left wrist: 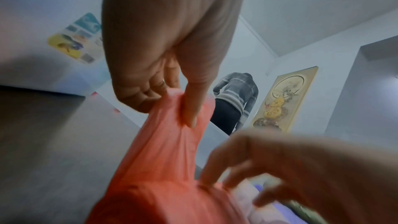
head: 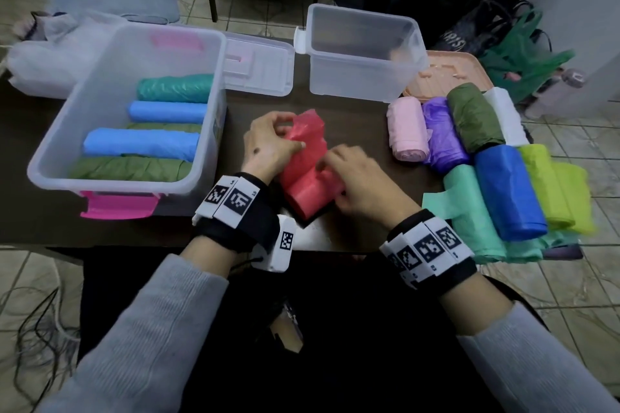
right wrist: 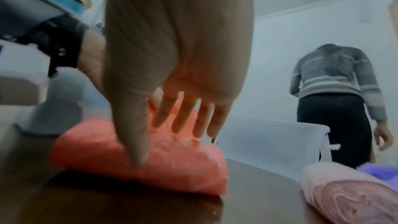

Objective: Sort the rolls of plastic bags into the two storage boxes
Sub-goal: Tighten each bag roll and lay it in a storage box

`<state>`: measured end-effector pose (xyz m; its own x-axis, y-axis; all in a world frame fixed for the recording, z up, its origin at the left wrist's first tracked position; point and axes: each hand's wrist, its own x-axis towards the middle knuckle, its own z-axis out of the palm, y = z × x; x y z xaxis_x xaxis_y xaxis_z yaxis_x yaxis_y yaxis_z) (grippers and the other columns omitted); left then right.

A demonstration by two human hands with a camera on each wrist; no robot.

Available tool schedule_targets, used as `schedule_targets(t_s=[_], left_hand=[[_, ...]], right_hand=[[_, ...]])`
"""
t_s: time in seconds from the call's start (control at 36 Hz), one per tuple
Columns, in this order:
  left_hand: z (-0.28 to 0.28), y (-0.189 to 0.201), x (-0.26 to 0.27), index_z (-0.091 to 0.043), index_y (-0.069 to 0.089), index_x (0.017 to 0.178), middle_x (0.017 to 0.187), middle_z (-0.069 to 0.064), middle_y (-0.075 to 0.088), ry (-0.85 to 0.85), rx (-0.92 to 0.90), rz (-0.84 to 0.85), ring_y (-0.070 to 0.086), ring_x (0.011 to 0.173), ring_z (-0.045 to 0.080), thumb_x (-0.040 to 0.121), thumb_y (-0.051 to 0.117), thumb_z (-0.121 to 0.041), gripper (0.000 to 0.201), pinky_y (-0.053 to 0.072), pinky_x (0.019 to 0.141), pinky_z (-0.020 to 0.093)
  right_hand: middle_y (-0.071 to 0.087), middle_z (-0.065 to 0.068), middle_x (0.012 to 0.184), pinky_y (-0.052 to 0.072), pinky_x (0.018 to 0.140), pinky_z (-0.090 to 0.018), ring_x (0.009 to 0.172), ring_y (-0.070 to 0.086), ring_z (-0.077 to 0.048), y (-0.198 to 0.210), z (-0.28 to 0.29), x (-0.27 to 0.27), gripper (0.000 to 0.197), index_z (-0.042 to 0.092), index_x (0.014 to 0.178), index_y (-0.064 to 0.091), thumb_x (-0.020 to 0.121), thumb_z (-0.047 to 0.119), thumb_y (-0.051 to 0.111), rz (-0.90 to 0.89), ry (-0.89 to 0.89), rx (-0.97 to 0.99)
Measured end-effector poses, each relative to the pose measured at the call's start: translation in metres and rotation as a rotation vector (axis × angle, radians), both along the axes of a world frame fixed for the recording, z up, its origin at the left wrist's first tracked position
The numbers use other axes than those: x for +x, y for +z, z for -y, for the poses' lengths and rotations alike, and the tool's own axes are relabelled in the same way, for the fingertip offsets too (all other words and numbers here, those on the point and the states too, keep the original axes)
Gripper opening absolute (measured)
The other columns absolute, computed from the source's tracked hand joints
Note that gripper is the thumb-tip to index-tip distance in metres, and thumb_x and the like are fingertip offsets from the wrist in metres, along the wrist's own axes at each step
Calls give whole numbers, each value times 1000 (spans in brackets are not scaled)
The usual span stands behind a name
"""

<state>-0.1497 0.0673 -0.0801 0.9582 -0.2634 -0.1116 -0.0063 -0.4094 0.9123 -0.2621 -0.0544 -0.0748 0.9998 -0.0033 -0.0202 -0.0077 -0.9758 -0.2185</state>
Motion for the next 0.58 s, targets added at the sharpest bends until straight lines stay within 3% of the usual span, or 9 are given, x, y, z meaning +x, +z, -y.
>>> schedule_targets(t_s=[0.08,0.14,0.19,0.28,0.33,0.39,0.47,0.58], left_hand=[[6,6,8,-20,64,115,92,-8,61,83,-60,63,60,84,6,73,76,-5,47,48,87,17],[9,11,13,-20,62,116,98,-8,59,159,-120,148,57,78,2,76,73,-5,45,49,85,18],[10,17,14,-21,60,115,109,-3,56,157,-77,309,54,79,1,78,69,-9,40,47,84,17],[12,15,11,-21,68,104,107,0,66,-71,163,448,62,96,16,83,59,-12,25,50,90,33],[15,3,11,-20,70,103,110,3,68,-291,422,354,62,103,22,87,54,-15,23,49,92,38],[17,-11,12,-15,64,115,121,9,62,-473,633,246,57,113,28,91,52,-21,27,45,98,41],[18,-23,13,-14,48,135,143,13,42,-682,720,221,39,132,28,95,48,-22,41,29,111,38],[15,-29,13,-21,33,145,158,10,13,-783,693,225,12,145,24,97,48,-24,51,11,117,35]], right_hand=[[43,2,130,32,89,-34,119,37,-22,1,1,0,60,27,136,40,80,11,57,-108,86,-154],[40,-1,128,29,90,-35,118,35,-24,2,-2,1,66,29,142,35,81,15,56,-113,78,-229],[39,-5,125,28,92,-36,118,34,-25,1,-3,2,63,26,140,39,80,17,56,-128,79,-257],[40,-8,126,25,100,-37,121,34,-27,0,-3,6,57,20,132,47,76,18,60,-145,99,-259],[44,-7,125,24,104,-35,122,37,-27,0,-4,10,56,17,129,49,74,19,62,-179,114,-252],[49,-7,123,30,100,-33,117,43,-26,2,-5,12,58,16,130,46,75,19,62,-233,121,-229],[51,-9,121,37,91,-34,113,46,-26,4,-7,12,63,15,134,42,75,22,64,-301,125,-192],[47,-9,125,38,94,-37,118,42,-26,-4,-8,7,73,15,137,34,73,27,67,-335,83,-88]])
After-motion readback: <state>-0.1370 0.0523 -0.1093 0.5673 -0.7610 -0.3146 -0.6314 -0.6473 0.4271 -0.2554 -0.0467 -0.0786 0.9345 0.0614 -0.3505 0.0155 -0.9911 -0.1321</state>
